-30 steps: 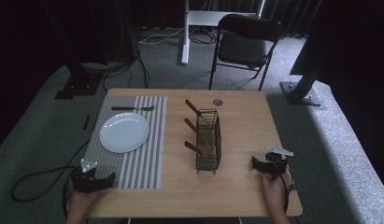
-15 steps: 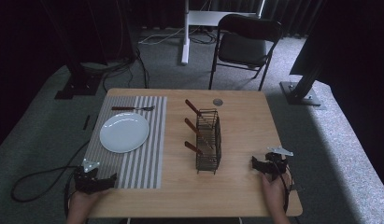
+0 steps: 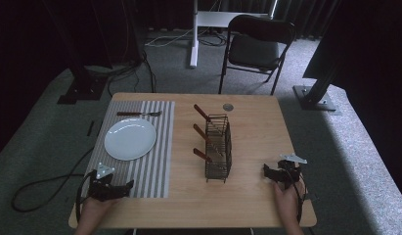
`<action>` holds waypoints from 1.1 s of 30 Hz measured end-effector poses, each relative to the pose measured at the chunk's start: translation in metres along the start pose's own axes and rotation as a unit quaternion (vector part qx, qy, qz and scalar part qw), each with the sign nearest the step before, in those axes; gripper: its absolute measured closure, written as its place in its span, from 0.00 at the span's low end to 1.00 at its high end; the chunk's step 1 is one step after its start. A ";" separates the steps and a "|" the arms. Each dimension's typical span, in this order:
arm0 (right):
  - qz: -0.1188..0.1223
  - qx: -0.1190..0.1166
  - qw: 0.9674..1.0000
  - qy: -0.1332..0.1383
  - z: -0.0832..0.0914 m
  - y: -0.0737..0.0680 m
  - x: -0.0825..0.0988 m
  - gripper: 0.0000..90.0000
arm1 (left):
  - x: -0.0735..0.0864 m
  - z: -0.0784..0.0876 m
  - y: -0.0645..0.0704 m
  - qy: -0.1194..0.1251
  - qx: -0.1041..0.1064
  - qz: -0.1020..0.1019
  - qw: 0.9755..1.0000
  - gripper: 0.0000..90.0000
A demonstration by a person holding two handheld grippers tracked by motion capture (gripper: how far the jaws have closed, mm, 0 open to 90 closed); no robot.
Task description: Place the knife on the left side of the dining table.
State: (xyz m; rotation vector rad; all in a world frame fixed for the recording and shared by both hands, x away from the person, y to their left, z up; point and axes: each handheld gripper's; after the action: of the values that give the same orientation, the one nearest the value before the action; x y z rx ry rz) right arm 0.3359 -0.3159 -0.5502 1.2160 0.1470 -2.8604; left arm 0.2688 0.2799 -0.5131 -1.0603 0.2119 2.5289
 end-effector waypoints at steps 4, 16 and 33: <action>0.000 0.000 1.000 0.000 0.000 0.000 0.000 0.14 | -0.008 0.003 0.008 0.005 0.016 -0.006 1.000 0.06; 0.000 0.000 1.000 0.000 0.000 0.000 0.000 0.13 | -0.041 0.010 0.044 0.031 0.064 -0.054 0.996 0.07; 0.000 0.000 1.000 0.000 0.000 0.000 0.000 0.14 | -0.081 0.016 0.090 0.059 0.121 -0.105 0.985 0.09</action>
State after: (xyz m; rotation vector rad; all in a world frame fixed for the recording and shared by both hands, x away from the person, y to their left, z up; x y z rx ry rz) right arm 0.3359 -0.3160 -0.5502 1.2160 0.1468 -2.8601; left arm 0.2733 0.1783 -0.4458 -1.0741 0.4066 2.1922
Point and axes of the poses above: each handheld gripper's, and its own axes: z roughly backward along the jaws, x roughly out of its underside, y roughly to its right, and after that the axes turned 5 degrees about -z, right-handed
